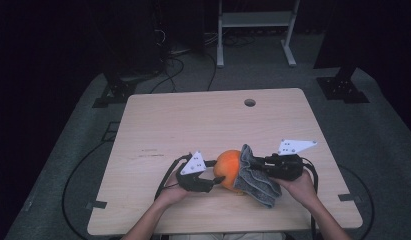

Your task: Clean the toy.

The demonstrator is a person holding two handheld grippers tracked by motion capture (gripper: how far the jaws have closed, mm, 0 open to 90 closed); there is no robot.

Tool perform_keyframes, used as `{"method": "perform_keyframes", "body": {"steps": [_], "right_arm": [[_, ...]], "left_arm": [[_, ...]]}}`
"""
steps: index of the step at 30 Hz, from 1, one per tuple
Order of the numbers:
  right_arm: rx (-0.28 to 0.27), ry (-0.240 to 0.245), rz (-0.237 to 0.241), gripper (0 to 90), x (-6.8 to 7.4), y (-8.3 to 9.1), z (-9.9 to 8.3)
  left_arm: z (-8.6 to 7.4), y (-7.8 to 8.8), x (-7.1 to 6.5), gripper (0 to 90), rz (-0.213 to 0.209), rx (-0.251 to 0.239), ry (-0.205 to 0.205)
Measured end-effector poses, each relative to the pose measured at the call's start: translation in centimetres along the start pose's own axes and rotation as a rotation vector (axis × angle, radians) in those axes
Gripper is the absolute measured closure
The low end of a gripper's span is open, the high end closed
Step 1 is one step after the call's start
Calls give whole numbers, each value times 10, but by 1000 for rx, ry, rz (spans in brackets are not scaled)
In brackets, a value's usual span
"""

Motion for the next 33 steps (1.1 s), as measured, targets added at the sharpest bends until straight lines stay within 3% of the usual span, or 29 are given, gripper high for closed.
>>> {"method": "perform_keyframes", "body": {"steps": [4,7,9,12,17,22,25,29,31,33], "right_arm": [[2,7,11,774,5,-4,0],[7,20,16,774,10,-10,0],[9,35,11,774,15,-16,3],[3,31,38,775,20,-23,4],[21,81,63,774,35,-33,6],[40,64,42,774,27,-25,0],[69,25,8,773,11,-13,-12],[52,28,12,772,11,-10,-5],[54,48,21,773,15,-15,1],[70,66,42,773,20,-22,2]], "left_arm": [[-7,1,9,381,28,38,35],[-9,4,12,333,16,43,47],[-4,13,13,274,-5,-4,51],[8,18,9,258,-51,-83,76],[-1,6,6,283,-35,-16,35],[-5,9,8,322,-24,3,36],[-7,7,8,335,-18,12,23],[-7,8,8,336,-15,19,18],[-3,9,8,296,-27,-1,35],[0,10,8,181,-41,-13,58]]}}
Point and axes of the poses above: each handheld gripper's, and its own axes: y roughly backward along the jaws, z roughly out of its top, x roughly to its left, the point moved 8 cm from there along -y, roughly forward along the jaws, and after that the axes turned 1 degree about -x, right-handed, at the moved point
